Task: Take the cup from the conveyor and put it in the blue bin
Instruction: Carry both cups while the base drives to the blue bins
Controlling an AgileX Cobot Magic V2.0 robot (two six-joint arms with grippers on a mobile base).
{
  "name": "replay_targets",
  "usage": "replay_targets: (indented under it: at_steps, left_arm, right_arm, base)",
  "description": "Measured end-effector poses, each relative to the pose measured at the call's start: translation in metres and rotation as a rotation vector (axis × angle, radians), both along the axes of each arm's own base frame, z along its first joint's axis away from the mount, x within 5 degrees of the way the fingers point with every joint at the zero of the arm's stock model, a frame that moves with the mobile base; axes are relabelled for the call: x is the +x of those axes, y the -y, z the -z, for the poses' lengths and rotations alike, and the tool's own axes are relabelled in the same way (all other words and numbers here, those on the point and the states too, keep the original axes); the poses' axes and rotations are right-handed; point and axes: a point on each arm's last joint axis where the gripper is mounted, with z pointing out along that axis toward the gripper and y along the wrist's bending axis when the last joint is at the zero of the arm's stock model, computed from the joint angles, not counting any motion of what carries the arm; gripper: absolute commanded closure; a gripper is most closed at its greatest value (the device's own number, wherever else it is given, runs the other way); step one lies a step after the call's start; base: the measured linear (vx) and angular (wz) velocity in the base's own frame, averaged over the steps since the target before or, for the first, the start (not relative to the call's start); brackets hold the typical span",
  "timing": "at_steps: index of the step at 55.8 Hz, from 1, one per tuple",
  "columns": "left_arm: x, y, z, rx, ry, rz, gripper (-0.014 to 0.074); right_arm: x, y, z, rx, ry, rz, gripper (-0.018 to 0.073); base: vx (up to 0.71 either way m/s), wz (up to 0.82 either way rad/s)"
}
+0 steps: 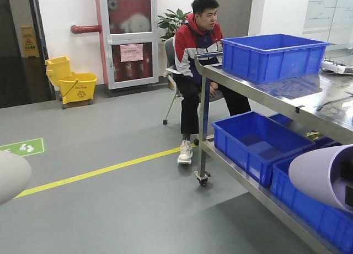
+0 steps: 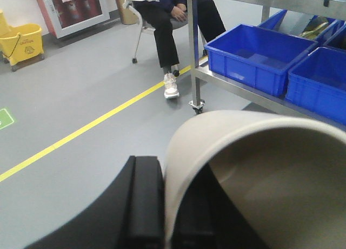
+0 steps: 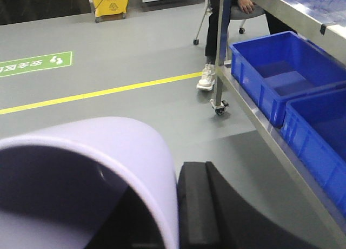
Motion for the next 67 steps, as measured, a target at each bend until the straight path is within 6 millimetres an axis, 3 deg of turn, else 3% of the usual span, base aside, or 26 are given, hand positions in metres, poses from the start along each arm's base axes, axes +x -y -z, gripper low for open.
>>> replay_targets:
  at_steps: [29,67]
  left_arm:
    - [0.0000,0.0000,0.0000,0.000,0.000,0.000,0.0600]
    - [0.0000,0.0000,0.0000,0.000,0.000,0.000,0.0600]
  right_arm:
    - [0.0002,0.0000,0.0002,0.000,-0.001,0.000,0.0569]
    - [0.0002,0.0000,0.0002,0.000,-0.001,0.000,0.0569]
  base:
    - [0.36,-0.28]
    - [0.27,-0.73]
